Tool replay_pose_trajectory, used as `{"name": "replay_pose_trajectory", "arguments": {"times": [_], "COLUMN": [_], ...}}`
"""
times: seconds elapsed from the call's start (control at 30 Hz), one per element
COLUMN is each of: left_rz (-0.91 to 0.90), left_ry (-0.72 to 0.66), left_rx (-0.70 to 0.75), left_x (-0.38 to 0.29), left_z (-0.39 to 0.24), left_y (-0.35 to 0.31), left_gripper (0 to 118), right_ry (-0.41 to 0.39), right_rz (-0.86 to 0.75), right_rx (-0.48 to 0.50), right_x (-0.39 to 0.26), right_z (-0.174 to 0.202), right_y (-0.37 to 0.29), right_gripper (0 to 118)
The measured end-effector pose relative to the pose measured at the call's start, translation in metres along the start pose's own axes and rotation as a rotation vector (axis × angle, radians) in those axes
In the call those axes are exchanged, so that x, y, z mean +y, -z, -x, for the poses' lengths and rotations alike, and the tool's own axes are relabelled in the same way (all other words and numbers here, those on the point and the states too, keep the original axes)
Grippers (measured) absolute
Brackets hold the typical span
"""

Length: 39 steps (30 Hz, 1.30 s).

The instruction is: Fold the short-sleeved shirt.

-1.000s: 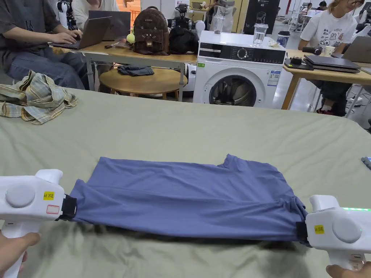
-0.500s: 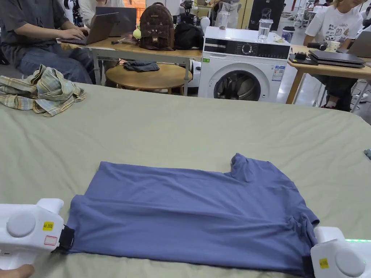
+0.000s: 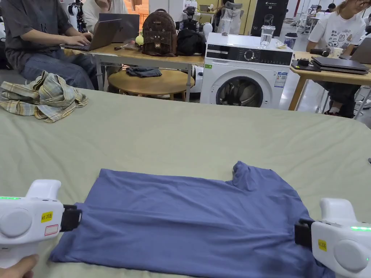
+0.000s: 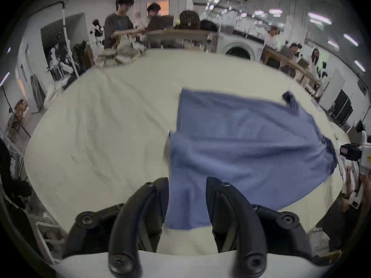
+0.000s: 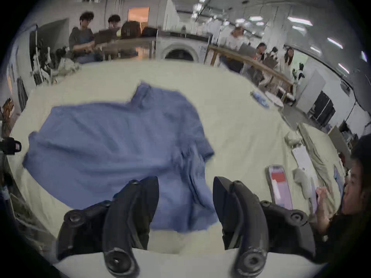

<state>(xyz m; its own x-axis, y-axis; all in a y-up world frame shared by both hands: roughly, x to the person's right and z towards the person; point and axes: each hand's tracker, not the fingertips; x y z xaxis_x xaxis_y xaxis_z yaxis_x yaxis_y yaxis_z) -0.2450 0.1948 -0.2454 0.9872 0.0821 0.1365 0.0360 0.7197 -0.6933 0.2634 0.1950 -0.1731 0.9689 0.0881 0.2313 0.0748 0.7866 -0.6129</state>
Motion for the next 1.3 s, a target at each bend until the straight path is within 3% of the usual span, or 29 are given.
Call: {"name": "replay_pose_trajectory", "arguments": {"times": [0.1,0.13,0.17,0.2,0.23,0.3,0.5,0.83,0.87,0.93,0.97,1.1,1.23,1.3], "left_rz": [-0.146,-0.185,-0.216,-0.231,-0.244,-0.269,-0.253,0.159,0.21,0.262,0.294,0.389,0.331,0.319], "left_ry": [0.06,0.078,0.087,0.099,0.106,0.105,0.082,-0.035,-0.06,-0.078,-0.068,-0.001,0.088,0.163], "left_rx": [0.03,0.041,0.055,0.055,0.053,0.07,0.051,-0.041,-0.038,-0.054,-0.024,0.018,0.048,0.065], "left_x": [0.004,0.004,0.005,0.007,0.009,0.013,0.057,0.16,0.167,0.168,0.168,0.154,0.152,0.147], "left_z": [-0.018,-0.025,-0.032,-0.037,-0.042,-0.044,-0.033,0.023,0.028,0.03,0.03,0.023,0.005,-0.01], "left_y": [-0.001,0.0,0.002,0.004,0.007,0.021,0.058,0.182,0.196,0.208,0.218,0.246,0.24,0.24], "left_gripper": [35,35,35,31,21,0,0,0,3,39,43,48,47,40], "right_ry": [-0.003,-0.011,-0.001,0.007,0.013,0.04,0.011,-0.033,-0.036,-0.04,-0.045,-0.044,-0.035,-0.019], "right_rz": [-0.13,-0.158,-0.189,-0.207,-0.219,-0.212,-0.229,-0.137,-0.127,-0.113,-0.107,-0.073,-0.045,-0.027], "right_rx": [0.014,0.014,0.009,-0.01,-0.008,0.046,0.077,0.117,0.117,0.112,0.108,0.092,0.077,0.076], "right_x": [0.009,0.012,0.014,0.016,0.018,0.023,0.035,0.052,0.053,0.052,0.051,0.049,0.048,0.049], "right_z": [0.018,0.024,0.031,0.036,0.041,0.047,0.068,0.077,0.076,0.073,0.072,0.064,0.055,0.05], "right_y": [0.002,0.005,0.008,0.011,0.015,0.022,0.038,0.076,0.079,0.087,0.09,0.101,0.108,0.112], "right_gripper": [56,49,33,7,0,0,0,0,0,0,0,0,0,0]}}
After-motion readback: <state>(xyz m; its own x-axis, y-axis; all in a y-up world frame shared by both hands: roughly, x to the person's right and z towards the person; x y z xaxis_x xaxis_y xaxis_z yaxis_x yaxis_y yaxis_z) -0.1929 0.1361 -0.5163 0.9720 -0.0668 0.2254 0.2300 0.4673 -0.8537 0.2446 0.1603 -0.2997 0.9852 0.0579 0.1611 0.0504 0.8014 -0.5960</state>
